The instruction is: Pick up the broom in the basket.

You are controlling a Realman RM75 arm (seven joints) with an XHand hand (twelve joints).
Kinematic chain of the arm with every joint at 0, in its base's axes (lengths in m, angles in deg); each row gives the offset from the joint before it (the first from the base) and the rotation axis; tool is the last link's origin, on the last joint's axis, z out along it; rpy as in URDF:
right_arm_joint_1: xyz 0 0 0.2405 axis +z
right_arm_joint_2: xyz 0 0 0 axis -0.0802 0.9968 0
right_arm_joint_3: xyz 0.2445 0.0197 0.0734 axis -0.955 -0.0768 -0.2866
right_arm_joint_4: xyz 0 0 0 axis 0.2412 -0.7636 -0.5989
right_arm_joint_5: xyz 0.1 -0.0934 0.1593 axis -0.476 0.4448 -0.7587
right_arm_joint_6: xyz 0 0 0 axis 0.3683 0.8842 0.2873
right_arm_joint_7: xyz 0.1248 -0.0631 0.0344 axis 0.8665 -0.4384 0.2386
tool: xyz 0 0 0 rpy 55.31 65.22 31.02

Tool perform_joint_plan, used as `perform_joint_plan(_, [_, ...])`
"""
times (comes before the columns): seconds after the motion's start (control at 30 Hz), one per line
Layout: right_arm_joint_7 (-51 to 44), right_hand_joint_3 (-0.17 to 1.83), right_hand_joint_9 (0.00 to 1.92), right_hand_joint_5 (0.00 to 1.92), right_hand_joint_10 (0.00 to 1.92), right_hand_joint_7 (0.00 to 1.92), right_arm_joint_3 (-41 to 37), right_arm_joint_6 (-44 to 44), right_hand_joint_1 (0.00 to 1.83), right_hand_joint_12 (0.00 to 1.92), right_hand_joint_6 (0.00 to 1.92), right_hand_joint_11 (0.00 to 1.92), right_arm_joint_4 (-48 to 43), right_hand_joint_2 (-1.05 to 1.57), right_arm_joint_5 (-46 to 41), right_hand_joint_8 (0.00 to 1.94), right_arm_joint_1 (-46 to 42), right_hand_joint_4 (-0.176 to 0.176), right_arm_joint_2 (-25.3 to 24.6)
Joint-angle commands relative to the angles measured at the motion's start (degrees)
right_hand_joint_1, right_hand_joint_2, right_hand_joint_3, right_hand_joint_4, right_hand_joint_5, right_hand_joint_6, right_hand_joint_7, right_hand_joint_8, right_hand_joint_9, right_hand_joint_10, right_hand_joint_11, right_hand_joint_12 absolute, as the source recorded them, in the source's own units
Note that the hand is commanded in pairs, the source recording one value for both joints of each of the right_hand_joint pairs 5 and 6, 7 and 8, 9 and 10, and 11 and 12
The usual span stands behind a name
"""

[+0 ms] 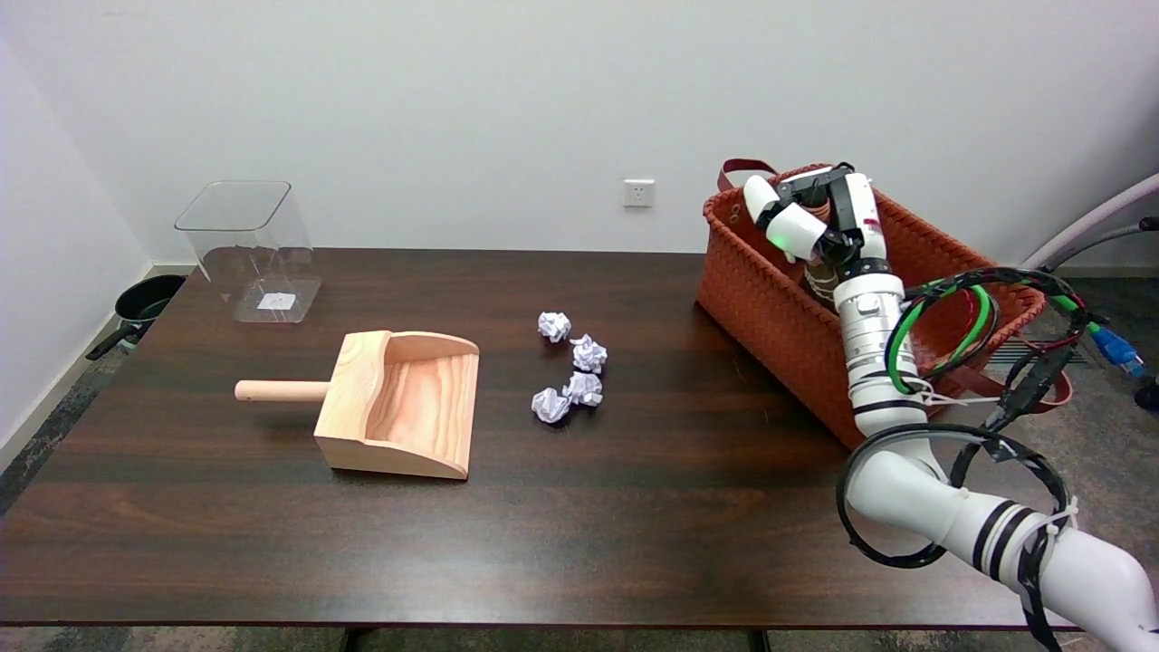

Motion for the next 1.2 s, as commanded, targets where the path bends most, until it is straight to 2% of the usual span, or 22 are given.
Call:
perform_joint_plan(0.03, [1.9, 0.64, 1.80, 1.92, 1.80, 1.85, 0.3, 0.7, 0.83, 1.72, 1.92, 1.72, 0.9, 0.88, 0.2, 1.85, 1.9, 0.000, -0.9])
perform_joint_plan(0.23, [4.2, 0.62, 1.86, 1.92, 1.86, 1.92, -0.2, -2.4, 0.84, 1.74, 1.92, 1.74, 3.5, 0.92, 0.4, 1.92, 3.9, 0.000, -0.5])
perform_joint_plan(0.67, [6.0, 0.65, 1.92, 1.92, 1.92, 1.92, -1.5, -13.2, 0.84, 1.75, 1.92, 1.75, 10.3, 0.97, 0.4, 1.92, 10.8, 0.000, 0.9])
perform_joint_plan(1.2, [2.5, 0.69, 1.92, 1.92, 1.92, 1.92, -13.8, -23.5, 0.84, 1.78, 1.92, 1.78, 19.4, 1.00, 0.0, 1.92, 12.4, 0.000, 3.5])
